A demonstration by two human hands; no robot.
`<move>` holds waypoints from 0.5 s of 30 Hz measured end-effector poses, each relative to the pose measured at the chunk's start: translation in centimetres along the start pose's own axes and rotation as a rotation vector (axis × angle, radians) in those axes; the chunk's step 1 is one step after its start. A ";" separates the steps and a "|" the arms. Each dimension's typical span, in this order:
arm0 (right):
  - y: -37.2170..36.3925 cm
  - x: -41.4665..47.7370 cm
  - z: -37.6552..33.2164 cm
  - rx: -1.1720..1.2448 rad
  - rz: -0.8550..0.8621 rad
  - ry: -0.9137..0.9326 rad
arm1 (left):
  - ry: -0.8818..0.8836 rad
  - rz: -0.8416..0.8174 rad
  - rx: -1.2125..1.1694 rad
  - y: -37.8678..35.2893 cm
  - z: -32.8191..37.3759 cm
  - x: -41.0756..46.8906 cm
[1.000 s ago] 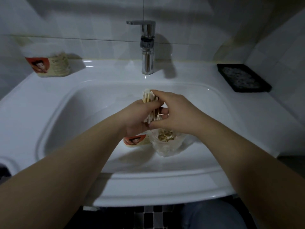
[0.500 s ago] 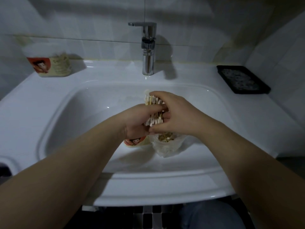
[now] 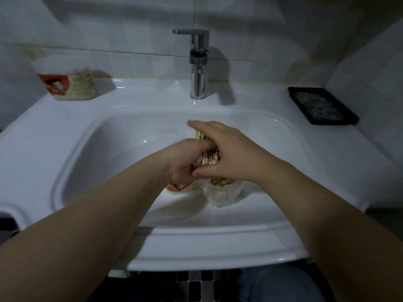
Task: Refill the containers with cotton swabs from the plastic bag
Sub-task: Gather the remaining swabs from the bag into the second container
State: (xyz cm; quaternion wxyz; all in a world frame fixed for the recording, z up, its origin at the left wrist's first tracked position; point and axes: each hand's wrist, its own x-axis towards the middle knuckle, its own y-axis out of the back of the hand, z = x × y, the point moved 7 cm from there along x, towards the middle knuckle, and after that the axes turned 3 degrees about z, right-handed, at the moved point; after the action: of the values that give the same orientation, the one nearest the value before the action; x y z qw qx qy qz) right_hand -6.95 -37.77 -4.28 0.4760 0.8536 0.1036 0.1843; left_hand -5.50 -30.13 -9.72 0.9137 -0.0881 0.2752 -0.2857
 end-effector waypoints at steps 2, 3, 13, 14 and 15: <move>0.3 0.2 -0.2 -0.060 0.043 -0.003 | 0.009 0.021 0.019 0.3 -0.1 0.1; 0.4 0.2 -0.2 -0.072 0.057 -0.009 | 0.009 0.031 0.030 0.3 -0.1 0.2; 0.9 0.0 0.6 0.102 0.086 -0.098 | -0.057 0.169 -0.096 1.6 1.0 0.1; 1.5 -0.2 0.7 0.119 0.139 -0.117 | -0.086 0.234 -0.083 2.3 1.3 0.2; 2.1 -0.3 0.8 0.131 0.184 -0.144 | -0.115 0.293 -0.065 3.1 1.7 0.1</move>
State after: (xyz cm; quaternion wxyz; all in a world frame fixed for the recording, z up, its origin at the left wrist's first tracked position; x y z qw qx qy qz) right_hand -6.92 -39.63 -2.93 0.4064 0.8999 0.0020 0.1583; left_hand -3.03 -27.64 -9.38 0.9565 -0.0928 0.2416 -0.1348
